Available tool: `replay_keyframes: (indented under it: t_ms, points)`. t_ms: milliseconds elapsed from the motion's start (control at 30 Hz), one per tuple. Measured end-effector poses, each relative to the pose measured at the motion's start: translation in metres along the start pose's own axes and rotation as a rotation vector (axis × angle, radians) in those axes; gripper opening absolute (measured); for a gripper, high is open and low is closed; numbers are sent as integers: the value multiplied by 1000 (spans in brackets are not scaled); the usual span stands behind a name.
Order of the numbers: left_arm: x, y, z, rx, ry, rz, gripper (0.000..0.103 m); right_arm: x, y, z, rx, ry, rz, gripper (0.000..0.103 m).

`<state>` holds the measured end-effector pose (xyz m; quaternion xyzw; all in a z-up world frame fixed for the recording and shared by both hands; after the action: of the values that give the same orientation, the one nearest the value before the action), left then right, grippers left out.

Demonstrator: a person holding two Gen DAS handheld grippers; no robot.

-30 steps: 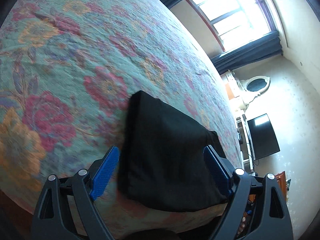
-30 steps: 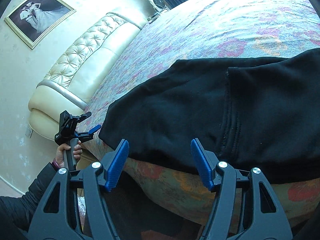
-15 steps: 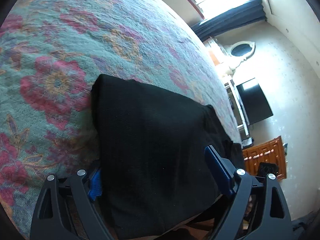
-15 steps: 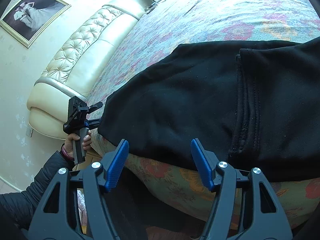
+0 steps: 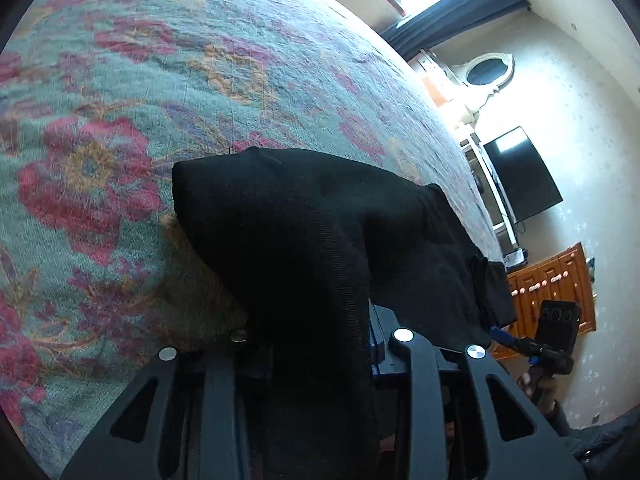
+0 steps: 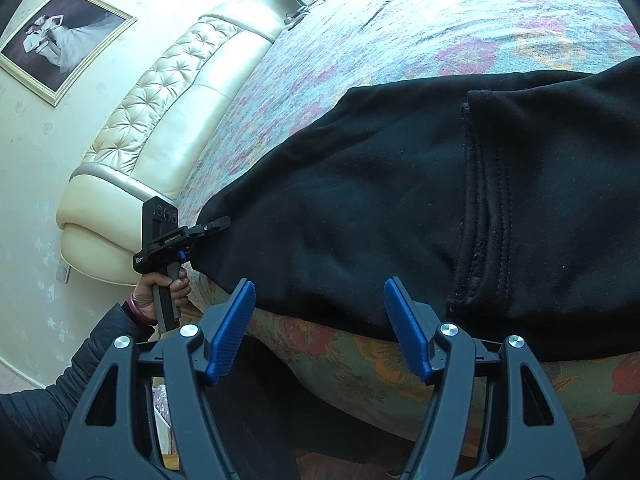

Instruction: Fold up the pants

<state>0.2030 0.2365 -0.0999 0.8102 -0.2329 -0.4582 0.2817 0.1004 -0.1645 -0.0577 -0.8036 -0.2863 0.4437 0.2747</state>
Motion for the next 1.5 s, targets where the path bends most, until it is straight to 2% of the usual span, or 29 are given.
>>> replay_keyframes:
  t_ms: [100, 200, 367, 533, 700, 867, 1033, 1233, 1333, 1400, 1433, 1467, 1500]
  points:
    - [-5, 13, 0, 41, 9, -42, 23, -4, 0, -1, 1, 10, 0, 67]
    - [-15, 31, -5, 55, 44, -37, 22, -11, -2, -5, -8, 26, -3, 67]
    - [-36, 88, -17, 106, 124, 60, 22, -28, -3, -19, -23, 59, 9, 67]
    - [-26, 175, -22, 209, 126, 131, 22, -53, 10, -45, -13, 99, 42, 67]
    - [24, 262, -13, 282, 56, 185, 22, -79, 34, -67, 34, 109, 55, 67]
    - [100, 322, 10, 328, -51, 194, 22, -109, 65, -74, 76, 121, 57, 73]
    - [172, 353, 40, 396, -117, 134, 22, -128, 105, -66, 152, 118, 53, 73]
    - [234, 358, 75, 468, -199, 37, 23, -146, 144, -59, 256, 148, 17, 73]
    - [237, 363, 83, 474, -188, 37, 34, -145, 151, -59, 281, 152, -4, 74]
    - [230, 368, 80, 437, -172, 108, 53, -143, 152, -58, 278, 147, -4, 74]
    - [226, 373, 78, 420, -163, 147, 56, -142, 152, -59, 277, 146, -1, 74]
    - [223, 378, 76, 424, -149, 143, 56, -142, 152, -60, 284, 158, -16, 80]
    - [219, 382, 75, 437, -137, 138, 56, -143, 153, -60, 298, 164, -32, 81]
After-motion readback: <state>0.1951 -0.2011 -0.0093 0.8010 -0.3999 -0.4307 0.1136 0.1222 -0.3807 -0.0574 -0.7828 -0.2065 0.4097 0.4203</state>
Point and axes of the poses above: each gripper's, at about its wrist camera, not at the fingertips, and x roughly the way its jaws point, y to its right, z to its underside, the point moved 1 cm from there along x, roughly the way its jaws point, and after that the axes turned 6 degrees about y, right-handed, at the moved point
